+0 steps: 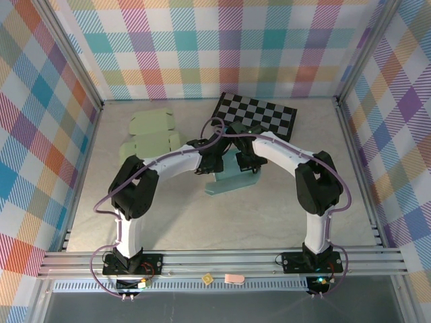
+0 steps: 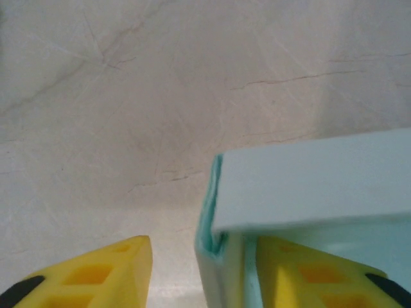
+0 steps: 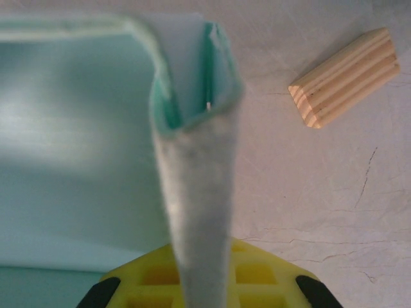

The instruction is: Fold the paper box

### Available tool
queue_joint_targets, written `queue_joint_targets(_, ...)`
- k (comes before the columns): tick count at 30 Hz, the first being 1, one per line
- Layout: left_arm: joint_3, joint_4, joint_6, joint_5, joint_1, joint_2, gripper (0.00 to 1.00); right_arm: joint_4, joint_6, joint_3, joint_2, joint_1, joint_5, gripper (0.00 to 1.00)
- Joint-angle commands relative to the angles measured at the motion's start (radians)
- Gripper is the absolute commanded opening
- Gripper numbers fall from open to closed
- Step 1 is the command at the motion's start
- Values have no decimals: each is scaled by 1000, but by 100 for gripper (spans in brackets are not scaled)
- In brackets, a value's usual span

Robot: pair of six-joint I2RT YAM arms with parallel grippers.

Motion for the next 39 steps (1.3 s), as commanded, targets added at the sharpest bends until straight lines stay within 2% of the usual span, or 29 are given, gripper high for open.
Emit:
queue_joint_targets(1,-29,98,22,75,-7,-147,53,-16,20,-4,-2,25,26,0)
queue_joint_targets(3,-48,160,27,168,14,-183,60,-12,21,-10,-2,23,20,0)
queue_joint_targets(6,-86,225,27,316,57,-210,61,-6,22,-22,-4,22,11,0)
queue_joint_targets(11,-234,361,-1,513,146,-269,46,2,23,-33,-10,17,0,0)
queue_joint_targets(16,-328,443,-4,636,194,-291,40,16,18,-39,-10,13,-18,0)
queue_joint_targets(22,-476,622,-86,730,240,-300,32,50,8,-78,-18,-1,-54,0)
queue_joint_targets(26,-519,659,-85,762,241,-305,32,62,0,-89,-19,-11,-73,0)
queue_joint_targets(30,-561,644,-77,733,252,-331,38,62,-2,-85,-8,-26,-90,0)
queue_joint_targets(39,-623,796,-129,791,264,-277,34,85,-28,-95,10,-42,-165,0)
